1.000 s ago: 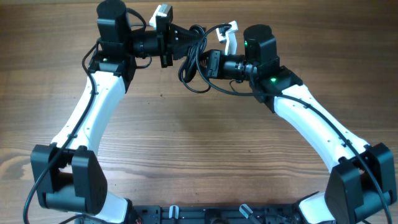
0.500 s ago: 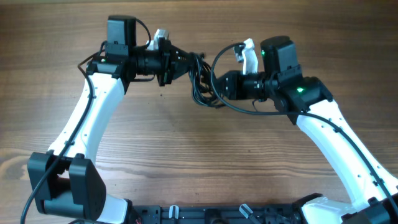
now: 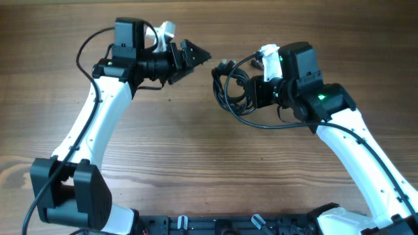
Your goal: Untangle cables
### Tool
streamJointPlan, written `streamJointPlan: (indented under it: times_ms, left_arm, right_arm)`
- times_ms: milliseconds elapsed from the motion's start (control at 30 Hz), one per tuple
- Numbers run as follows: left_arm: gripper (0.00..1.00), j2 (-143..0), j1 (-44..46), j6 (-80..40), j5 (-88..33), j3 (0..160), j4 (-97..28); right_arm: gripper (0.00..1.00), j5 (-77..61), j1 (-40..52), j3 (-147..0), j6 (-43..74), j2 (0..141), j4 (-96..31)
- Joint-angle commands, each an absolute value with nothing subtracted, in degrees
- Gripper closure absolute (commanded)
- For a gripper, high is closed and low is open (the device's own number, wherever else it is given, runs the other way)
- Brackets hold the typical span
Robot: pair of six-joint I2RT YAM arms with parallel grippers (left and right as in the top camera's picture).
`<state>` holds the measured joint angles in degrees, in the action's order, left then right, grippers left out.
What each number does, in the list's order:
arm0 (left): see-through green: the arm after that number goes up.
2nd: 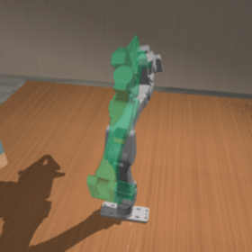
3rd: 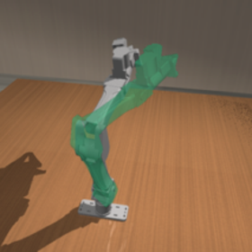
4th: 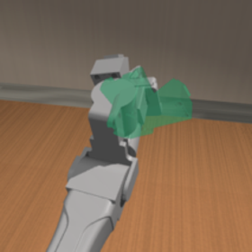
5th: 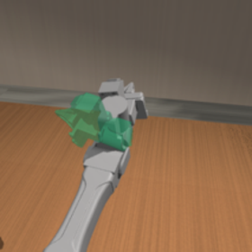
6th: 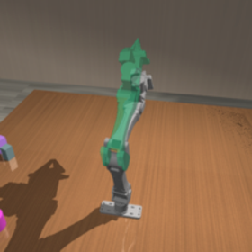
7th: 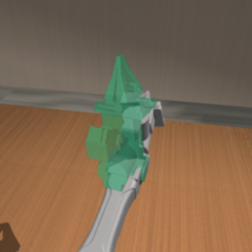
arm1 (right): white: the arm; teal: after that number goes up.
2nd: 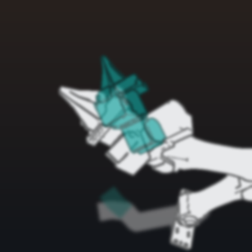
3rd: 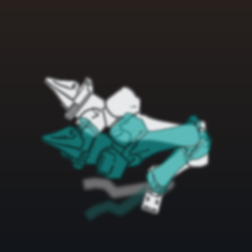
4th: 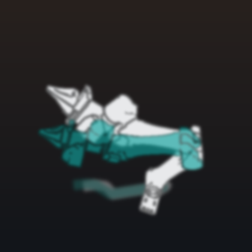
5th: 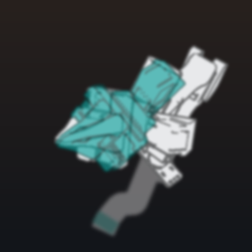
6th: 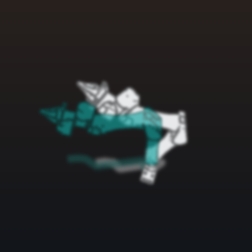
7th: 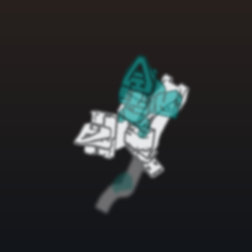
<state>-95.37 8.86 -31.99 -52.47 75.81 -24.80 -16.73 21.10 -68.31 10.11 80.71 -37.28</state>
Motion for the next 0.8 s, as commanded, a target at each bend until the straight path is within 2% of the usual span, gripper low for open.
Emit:
streamJointPlan:
  times_ms: [0, 67, 200, 367, 400, 467, 500, 533, 567, 633, 767]
  left_arm:
    - [0.1, -95.7, 8.6, -28.7, -65.6, 76.1, -21.5]
    - [0.12, -95.7, 10.7, -24.8, -65.1, 76.1, -24.5]
    - [0.21, -95.8, 13.6, -21.1, -49.4, 76.1, -38.3]
    - [0.22, -96.0, 17.4, -18.0, -46.8, 76.0, -39.9]
    - [0.26, -96.4, 17.4, -18.0, -46.3, 76.0, -39.8]
    - [0.46, -97.7, 17.2, -18.9, -46.1, 76.0, -38.3]
    - [0.62, -98.4, 17.2, -20.6, -45.4, 76.0, -37.5]
    - [0.92, -99.4, 17.2, -23.4, -43.3, 76.0, -37.1]
    - [0.96, -99.9, 17.2, -23.6, -43.0, 76.0, -37.1]
    - [0.96, -100.1, 17.1, -23.9, -42.9, 76.0, -37.1]
    - [0.96, -100.1, 15.8, -26.0, -42.3, 76.0, -37.1]
  right_arm:
    - [0.96, -16.1, 21.0, -68.9, 7.4, 81.0, -36.9]
    - [0.96, -16.1, 21.0, -68.9, 7.4, 81.0, -36.8]
    - [0.96, -18.3, 21.0, -68.9, 7.6, 81.0, -35.6]
    - [0.96, -23.5, 21.0, -68.9, 7.7, 81.0, -33.4]
    - [0.96, -24.1, 21.0, -68.9, 7.7, 81.0, -33.5]
    - [0.96, -25.4, 21.0, -68.9, 7.9, 81.0, -33.6]
    - [0.96, -26.8, 21.0, -68.9, 7.9, 81.0, -33.4]
    - [0.96, -27.6, 21.0, -68.9, 9.0, 81.0, -33.0]
    - [0.96, -28.3, 20.9, -68.9, 9.5, 81.0, -32.6]
    - [0.96, -34.8, 19.3, -69.1, 11.8, 81.0, -31.6]
    - [0.96, -47.1, 9.0, -69.1, 19.8, 81.0, -30.5]
